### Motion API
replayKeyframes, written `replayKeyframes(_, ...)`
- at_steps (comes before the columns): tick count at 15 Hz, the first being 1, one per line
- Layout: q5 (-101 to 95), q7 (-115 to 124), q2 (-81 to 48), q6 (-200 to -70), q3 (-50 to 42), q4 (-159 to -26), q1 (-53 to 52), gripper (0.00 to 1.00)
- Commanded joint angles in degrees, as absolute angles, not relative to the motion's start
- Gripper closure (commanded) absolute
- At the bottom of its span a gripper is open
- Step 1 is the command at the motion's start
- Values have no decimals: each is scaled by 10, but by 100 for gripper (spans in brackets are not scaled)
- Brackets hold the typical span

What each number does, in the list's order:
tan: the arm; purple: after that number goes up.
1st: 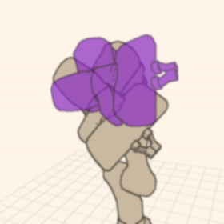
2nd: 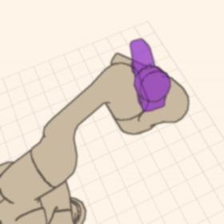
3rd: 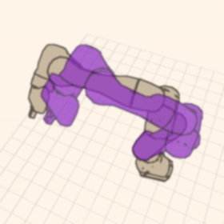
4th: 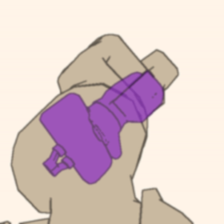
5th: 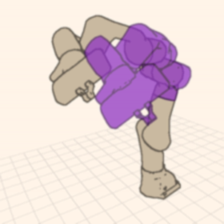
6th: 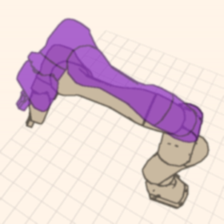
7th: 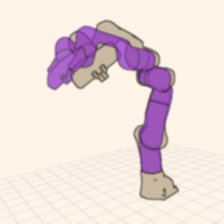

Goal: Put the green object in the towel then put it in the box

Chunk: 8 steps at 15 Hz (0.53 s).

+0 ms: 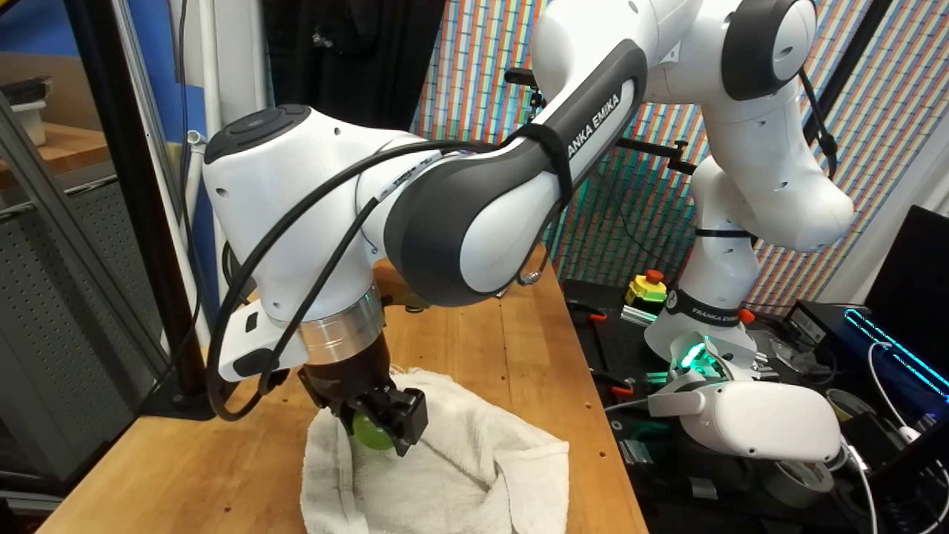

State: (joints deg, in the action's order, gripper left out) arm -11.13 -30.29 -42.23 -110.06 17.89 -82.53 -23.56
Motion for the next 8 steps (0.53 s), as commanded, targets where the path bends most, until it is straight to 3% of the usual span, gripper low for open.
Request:
replayKeyframes(1,-123,-337,-405,-1120,186,-850,-224,54)
replayKeyframes(8,-98,-363,-353,-1131,213,-909,-212,54)
